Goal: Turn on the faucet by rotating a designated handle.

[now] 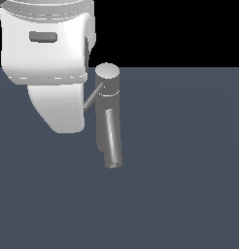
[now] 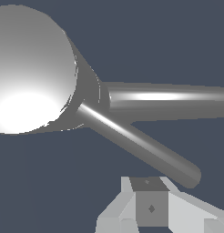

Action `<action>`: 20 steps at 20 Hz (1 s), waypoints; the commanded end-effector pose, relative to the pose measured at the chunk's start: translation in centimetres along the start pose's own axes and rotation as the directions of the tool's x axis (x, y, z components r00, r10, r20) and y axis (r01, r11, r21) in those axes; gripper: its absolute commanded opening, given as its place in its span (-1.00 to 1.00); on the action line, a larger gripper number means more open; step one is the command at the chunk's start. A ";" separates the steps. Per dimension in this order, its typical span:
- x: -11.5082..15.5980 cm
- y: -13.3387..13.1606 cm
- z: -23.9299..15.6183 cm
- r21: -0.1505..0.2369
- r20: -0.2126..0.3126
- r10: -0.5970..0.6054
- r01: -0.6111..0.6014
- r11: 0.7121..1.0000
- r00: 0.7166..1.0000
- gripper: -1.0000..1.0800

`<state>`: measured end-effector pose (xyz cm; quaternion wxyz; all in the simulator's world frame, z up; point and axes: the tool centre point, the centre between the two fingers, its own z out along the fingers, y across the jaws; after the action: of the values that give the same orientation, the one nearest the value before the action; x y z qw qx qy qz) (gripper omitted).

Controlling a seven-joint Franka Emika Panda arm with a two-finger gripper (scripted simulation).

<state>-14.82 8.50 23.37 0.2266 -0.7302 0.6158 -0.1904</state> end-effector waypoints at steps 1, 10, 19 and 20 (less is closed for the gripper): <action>0.9 0.6 0.1 -0.006 -0.009 0.016 -0.016 1.000 1.000 -1.00; 1.6 1.4 0.1 -0.006 -0.010 0.017 -0.017 1.000 1.000 -1.00; 1.7 1.4 0.0 0.001 -0.005 0.009 -0.009 1.000 1.000 -1.00; 1.9 1.5 0.0 0.001 -0.005 0.009 -0.009 1.000 1.000 -1.00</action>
<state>-15.72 6.77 22.59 0.2268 -0.7282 0.6178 -0.1912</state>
